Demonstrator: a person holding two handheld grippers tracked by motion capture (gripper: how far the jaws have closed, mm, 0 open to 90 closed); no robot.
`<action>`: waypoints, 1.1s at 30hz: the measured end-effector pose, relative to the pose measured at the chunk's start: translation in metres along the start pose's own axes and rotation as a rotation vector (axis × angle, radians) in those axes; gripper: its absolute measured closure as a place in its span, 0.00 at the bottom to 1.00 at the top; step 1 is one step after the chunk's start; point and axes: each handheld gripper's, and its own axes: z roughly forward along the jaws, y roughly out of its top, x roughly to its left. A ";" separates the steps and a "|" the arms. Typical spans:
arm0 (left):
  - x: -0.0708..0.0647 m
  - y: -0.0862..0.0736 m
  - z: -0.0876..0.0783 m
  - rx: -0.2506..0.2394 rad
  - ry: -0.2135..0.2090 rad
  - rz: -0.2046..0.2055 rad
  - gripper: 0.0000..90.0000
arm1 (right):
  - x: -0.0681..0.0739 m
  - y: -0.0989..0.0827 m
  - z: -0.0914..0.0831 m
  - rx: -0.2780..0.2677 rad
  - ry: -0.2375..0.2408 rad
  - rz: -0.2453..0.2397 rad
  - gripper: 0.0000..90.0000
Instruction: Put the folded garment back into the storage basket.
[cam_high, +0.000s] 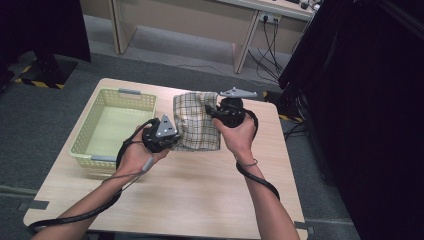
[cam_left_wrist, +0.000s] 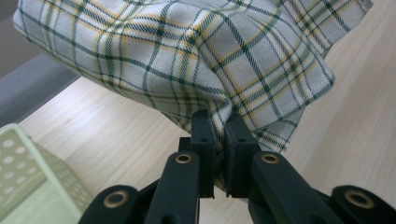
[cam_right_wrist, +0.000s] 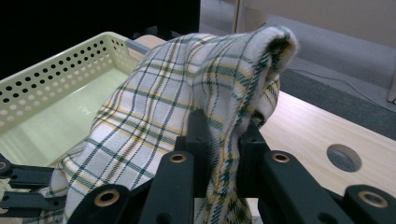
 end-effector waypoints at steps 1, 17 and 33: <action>0.002 -0.002 -0.002 -0.001 0.003 -0.004 0.94 | 0.003 0.002 0.002 0.000 0.003 -0.003 0.89; 0.025 -0.020 -0.027 0.017 0.049 -0.045 0.94 | 0.033 0.024 0.024 0.000 0.056 -0.034 0.89; 0.042 -0.039 -0.048 0.026 0.094 -0.072 0.94 | 0.064 0.045 0.045 0.004 0.098 -0.078 0.89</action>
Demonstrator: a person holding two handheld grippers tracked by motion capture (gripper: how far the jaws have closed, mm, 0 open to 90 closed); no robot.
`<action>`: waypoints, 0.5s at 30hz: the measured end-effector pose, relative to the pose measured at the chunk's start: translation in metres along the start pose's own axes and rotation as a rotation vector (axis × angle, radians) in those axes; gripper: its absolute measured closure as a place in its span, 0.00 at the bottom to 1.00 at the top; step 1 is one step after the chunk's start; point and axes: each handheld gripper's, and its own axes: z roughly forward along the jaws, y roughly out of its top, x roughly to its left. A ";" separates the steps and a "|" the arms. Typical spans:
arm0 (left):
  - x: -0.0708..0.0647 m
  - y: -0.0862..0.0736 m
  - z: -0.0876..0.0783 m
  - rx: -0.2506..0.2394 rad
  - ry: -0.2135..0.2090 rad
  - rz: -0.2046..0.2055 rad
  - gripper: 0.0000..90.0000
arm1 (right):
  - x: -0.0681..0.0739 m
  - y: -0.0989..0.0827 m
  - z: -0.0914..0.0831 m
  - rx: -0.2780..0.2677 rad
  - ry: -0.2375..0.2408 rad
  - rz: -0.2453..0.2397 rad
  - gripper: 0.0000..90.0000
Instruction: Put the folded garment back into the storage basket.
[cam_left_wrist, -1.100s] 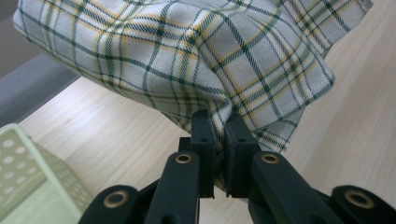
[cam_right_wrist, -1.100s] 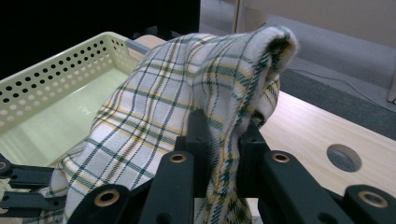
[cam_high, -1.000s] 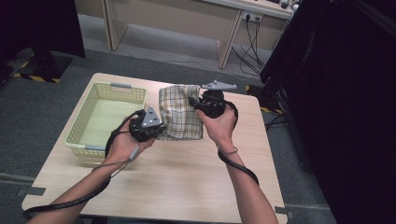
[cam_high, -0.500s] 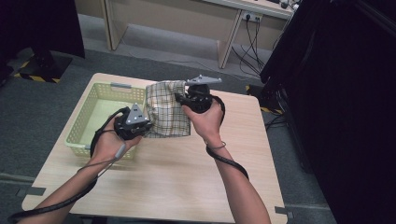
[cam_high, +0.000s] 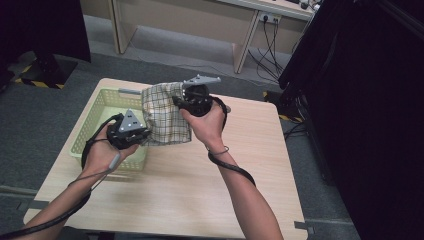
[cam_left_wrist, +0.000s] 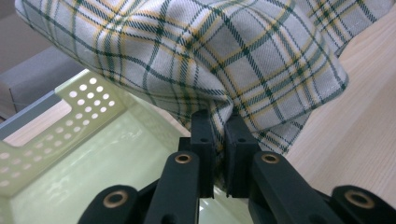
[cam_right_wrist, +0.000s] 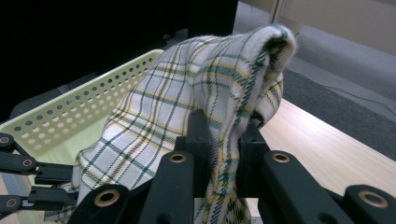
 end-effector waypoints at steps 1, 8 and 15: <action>0.002 -0.002 -0.002 0.002 0.006 -0.003 0.94 | 0.002 0.001 0.001 0.003 0.002 -0.001 0.89; 0.009 -0.010 -0.007 0.007 0.022 -0.015 0.93 | 0.010 0.005 0.012 0.006 0.018 -0.008 0.89; 0.014 -0.018 -0.012 0.019 0.035 -0.026 0.93 | 0.016 0.008 0.020 0.015 0.030 -0.010 0.89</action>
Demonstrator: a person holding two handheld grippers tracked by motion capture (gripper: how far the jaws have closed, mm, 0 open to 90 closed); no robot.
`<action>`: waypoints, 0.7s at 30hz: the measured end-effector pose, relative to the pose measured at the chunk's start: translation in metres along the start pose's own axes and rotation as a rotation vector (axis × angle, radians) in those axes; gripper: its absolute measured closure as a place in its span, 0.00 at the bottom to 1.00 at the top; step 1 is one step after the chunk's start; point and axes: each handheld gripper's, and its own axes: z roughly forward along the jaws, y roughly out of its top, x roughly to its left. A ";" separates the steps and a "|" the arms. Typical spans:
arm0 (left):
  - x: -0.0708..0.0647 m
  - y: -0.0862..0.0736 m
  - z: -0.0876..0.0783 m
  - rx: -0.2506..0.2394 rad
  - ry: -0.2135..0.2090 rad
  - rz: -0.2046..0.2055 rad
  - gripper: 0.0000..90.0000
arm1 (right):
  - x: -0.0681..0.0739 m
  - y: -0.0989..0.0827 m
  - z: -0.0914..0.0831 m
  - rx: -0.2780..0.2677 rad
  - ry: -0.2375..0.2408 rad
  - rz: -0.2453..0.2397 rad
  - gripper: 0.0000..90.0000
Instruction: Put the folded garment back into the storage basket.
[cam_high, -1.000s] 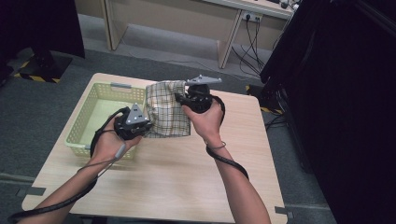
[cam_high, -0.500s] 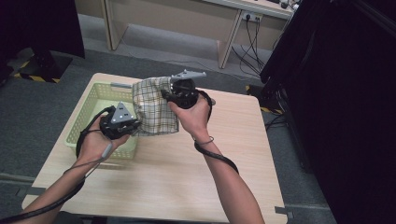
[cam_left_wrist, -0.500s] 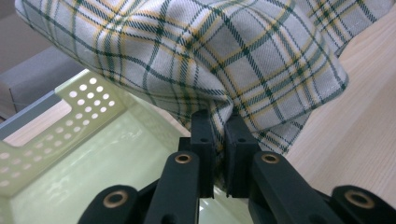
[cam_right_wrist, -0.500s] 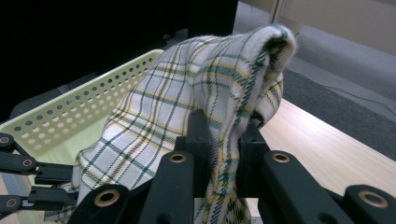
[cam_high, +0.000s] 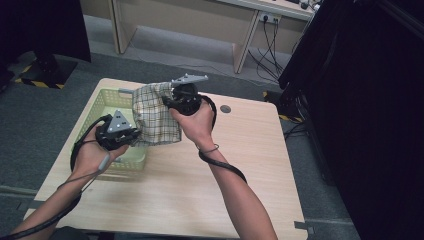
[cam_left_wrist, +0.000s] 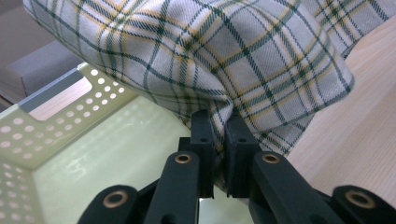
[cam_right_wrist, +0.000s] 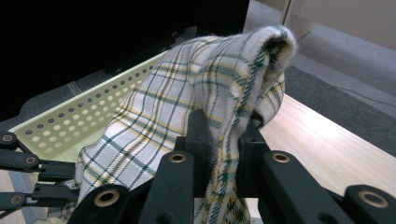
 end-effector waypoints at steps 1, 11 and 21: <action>0.001 -0.001 -0.001 0.001 0.003 0.000 0.93 | 0.001 0.001 0.001 0.000 0.002 0.000 0.89; 0.012 -0.010 -0.010 0.018 0.027 -0.012 0.93 | 0.015 0.011 0.014 0.001 0.023 -0.011 0.89; 0.025 -0.023 -0.017 0.046 0.044 -0.027 0.93 | 0.030 0.018 0.031 0.010 0.050 -0.022 0.89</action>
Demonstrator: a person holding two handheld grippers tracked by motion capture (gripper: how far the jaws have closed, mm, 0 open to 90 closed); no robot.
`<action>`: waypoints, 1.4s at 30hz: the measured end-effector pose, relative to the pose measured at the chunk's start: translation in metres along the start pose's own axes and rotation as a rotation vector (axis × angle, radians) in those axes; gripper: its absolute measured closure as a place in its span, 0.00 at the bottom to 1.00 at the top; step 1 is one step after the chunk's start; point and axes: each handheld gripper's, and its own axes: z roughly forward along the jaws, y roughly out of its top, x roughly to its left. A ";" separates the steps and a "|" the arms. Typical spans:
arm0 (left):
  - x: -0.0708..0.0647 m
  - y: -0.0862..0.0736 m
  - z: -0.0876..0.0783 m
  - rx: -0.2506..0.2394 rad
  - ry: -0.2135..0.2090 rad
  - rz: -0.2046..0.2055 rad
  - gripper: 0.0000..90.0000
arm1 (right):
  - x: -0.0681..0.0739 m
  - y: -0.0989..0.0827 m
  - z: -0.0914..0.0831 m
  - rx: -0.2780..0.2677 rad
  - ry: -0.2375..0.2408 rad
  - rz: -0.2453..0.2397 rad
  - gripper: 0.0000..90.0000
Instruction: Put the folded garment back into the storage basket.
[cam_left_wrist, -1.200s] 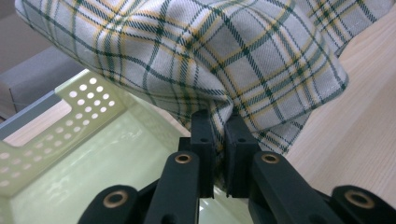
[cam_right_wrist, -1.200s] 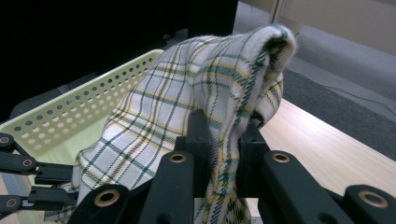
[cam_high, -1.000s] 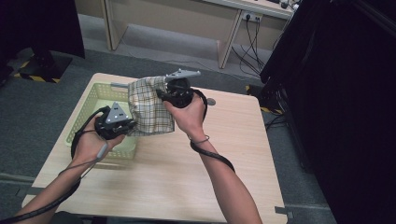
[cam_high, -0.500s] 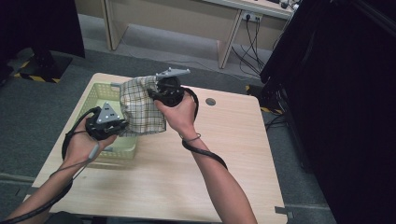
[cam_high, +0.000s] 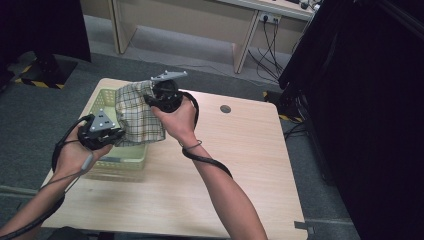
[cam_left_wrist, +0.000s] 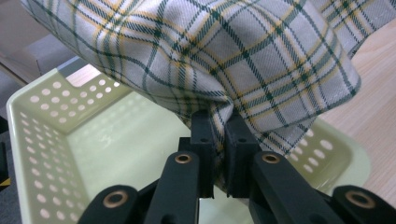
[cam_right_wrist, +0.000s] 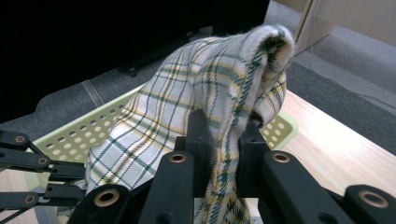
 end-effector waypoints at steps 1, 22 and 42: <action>0.001 -0.001 0.000 0.002 0.000 -0.001 0.93 | 0.001 0.000 0.002 0.002 0.001 -0.001 0.89; 0.018 -0.016 -0.007 0.037 0.037 -0.015 0.94 | 0.019 0.008 0.026 0.009 0.014 -0.002 0.88; 0.033 -0.027 -0.010 0.099 0.042 -0.020 0.94 | 0.028 0.007 0.047 0.016 0.032 0.022 0.88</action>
